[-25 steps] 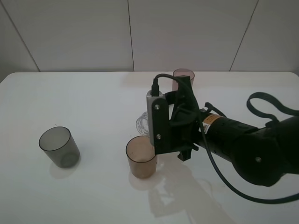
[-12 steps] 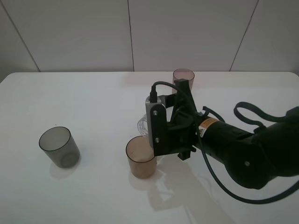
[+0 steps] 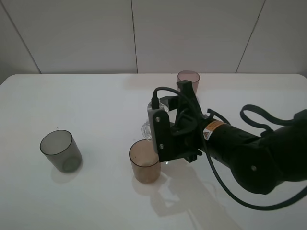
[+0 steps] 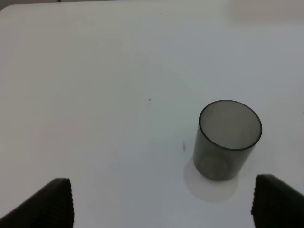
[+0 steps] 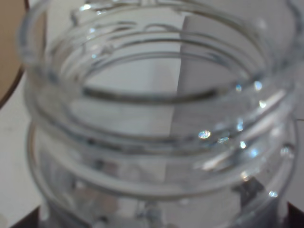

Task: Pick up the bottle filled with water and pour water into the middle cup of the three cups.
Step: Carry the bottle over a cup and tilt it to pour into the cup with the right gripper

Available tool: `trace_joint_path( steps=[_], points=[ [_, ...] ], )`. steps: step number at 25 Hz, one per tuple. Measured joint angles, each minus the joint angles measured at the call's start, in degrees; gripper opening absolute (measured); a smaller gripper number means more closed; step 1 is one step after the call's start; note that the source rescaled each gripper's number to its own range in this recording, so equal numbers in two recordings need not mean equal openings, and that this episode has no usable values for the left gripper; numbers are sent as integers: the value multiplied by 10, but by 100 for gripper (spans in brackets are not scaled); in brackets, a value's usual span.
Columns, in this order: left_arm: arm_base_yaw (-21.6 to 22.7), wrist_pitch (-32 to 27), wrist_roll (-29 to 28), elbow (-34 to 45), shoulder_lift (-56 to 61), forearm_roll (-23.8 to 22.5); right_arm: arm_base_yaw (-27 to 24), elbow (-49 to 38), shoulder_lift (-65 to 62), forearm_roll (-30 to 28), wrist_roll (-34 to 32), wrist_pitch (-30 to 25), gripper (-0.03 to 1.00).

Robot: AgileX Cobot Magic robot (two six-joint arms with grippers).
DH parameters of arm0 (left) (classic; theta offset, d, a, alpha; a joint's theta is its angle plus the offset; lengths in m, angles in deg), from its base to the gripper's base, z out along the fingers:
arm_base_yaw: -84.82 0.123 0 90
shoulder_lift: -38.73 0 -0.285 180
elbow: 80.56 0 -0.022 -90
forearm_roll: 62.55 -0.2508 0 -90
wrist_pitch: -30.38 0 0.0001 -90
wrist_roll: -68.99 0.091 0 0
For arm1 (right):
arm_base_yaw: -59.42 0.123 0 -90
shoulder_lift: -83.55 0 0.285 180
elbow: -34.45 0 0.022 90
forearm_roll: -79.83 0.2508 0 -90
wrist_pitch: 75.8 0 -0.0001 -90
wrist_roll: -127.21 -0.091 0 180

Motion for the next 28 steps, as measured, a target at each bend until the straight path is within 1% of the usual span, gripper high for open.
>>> trace_joint_path(
  steps=[11,20,28],
  points=[
    [0,0,0,0,0,0,0,0,11,0,63,12,0],
    [0,0,0,0,0,0,0,0,20,0,75,44,0],
    [0,0,0,0,0,0,0,0,20,0,101,54,0]
  ],
)
